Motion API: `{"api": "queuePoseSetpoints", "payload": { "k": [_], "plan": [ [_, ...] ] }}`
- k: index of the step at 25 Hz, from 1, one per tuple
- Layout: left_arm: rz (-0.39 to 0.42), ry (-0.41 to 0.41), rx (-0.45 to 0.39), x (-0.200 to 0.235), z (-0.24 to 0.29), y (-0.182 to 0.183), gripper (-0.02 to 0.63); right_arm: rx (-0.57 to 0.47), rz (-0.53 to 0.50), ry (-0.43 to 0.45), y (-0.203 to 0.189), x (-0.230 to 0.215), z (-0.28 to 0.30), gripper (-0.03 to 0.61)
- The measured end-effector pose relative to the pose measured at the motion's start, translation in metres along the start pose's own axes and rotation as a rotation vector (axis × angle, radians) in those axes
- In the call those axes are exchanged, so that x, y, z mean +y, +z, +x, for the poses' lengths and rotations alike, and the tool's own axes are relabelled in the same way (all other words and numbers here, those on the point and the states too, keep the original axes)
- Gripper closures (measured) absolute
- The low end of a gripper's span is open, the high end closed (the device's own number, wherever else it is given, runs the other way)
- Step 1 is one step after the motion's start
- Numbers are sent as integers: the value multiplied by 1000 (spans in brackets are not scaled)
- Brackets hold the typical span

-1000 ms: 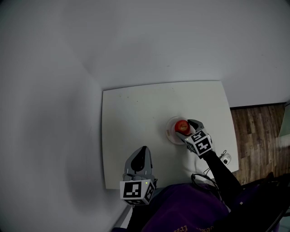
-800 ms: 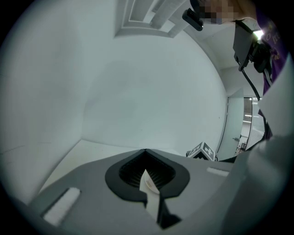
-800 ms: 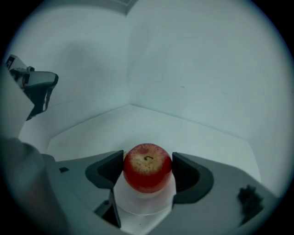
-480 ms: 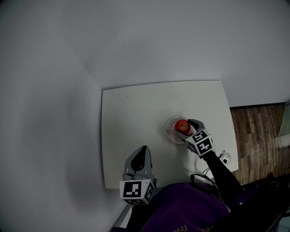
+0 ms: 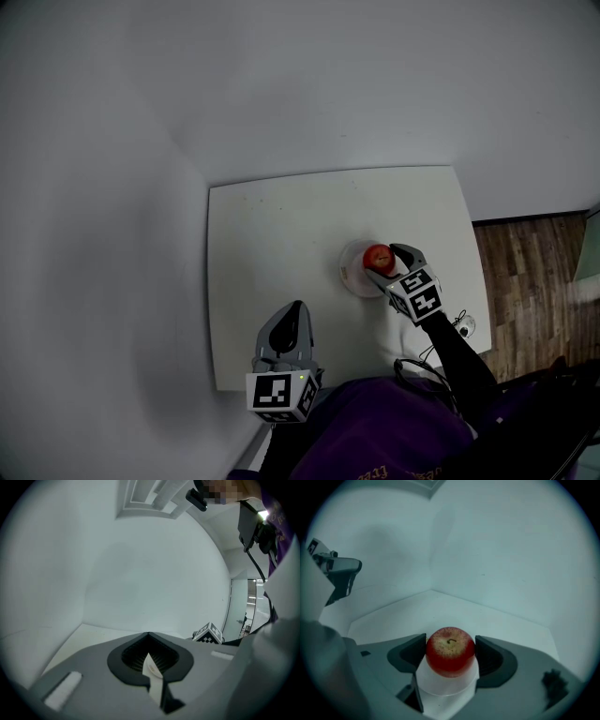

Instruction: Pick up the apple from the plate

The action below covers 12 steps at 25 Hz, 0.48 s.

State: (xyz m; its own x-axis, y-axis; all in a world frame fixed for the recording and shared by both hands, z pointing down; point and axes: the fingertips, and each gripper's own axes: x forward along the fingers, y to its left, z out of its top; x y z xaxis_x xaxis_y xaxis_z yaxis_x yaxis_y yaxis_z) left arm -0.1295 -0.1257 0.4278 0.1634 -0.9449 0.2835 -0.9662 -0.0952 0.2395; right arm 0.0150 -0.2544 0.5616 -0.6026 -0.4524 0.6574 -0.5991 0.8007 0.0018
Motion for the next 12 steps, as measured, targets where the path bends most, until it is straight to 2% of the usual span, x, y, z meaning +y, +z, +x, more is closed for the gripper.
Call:
{"api": "queuePoseSetpoints", "payload": {
  "k": [12],
  "plan": [
    [5,-25,-3,-6,3,0,607,-11,8,-44,0,-14,-14,247]
  ]
}}
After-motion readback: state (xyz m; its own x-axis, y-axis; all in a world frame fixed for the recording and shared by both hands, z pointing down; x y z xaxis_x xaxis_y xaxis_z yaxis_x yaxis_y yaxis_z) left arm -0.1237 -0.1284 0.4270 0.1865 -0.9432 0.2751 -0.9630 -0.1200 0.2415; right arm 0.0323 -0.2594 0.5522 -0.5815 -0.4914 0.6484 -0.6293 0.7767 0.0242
